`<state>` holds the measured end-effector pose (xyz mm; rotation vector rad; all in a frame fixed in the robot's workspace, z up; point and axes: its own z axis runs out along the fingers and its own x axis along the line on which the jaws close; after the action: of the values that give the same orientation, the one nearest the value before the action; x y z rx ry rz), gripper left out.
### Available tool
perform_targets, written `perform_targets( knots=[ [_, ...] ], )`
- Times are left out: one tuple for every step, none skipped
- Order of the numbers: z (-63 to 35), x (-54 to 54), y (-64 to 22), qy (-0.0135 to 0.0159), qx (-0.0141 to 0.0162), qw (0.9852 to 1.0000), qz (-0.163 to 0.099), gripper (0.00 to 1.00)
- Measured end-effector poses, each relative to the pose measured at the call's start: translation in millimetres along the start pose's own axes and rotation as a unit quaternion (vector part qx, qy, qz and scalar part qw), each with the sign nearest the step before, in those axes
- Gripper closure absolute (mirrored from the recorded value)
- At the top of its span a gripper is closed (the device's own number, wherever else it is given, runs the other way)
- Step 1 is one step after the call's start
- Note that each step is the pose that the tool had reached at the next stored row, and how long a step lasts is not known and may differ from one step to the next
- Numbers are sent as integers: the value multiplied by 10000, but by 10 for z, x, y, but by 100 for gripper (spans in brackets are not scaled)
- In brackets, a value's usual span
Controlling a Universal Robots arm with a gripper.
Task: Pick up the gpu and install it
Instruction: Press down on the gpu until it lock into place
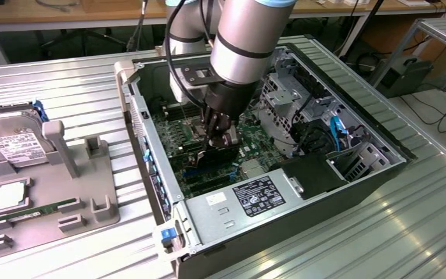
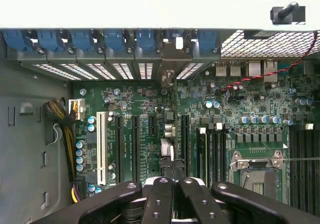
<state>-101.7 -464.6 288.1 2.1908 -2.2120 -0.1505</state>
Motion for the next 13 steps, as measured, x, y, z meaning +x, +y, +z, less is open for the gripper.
perform_targets(
  knots=[
    [0,-8,1,-1,8,10000,0,89],
    [2,-20,2,-1,24,10000,-1,89],
    [4,-35,4,-1,62,10000,-3,89],
    [6,-46,6,-2,91,10000,-5,89],
    [11,-62,13,-2,128,9999,-7,89],
    [17,-74,25,-2,147,9999,-8,89],
    [28,-85,42,-3,165,9999,-9,89],
    [39,-90,59,-4,179,9998,-10,89],
    [46,-91,69,-3,184,9998,-10,89],
    [52,-91,76,0,185,9998,-10,89],
    [61,-91,80,3,185,9998,-9,89],
    [71,-90,82,5,185,9998,-10,89],
    [85,-89,84,5,186,9998,-9,89]
  ],
)
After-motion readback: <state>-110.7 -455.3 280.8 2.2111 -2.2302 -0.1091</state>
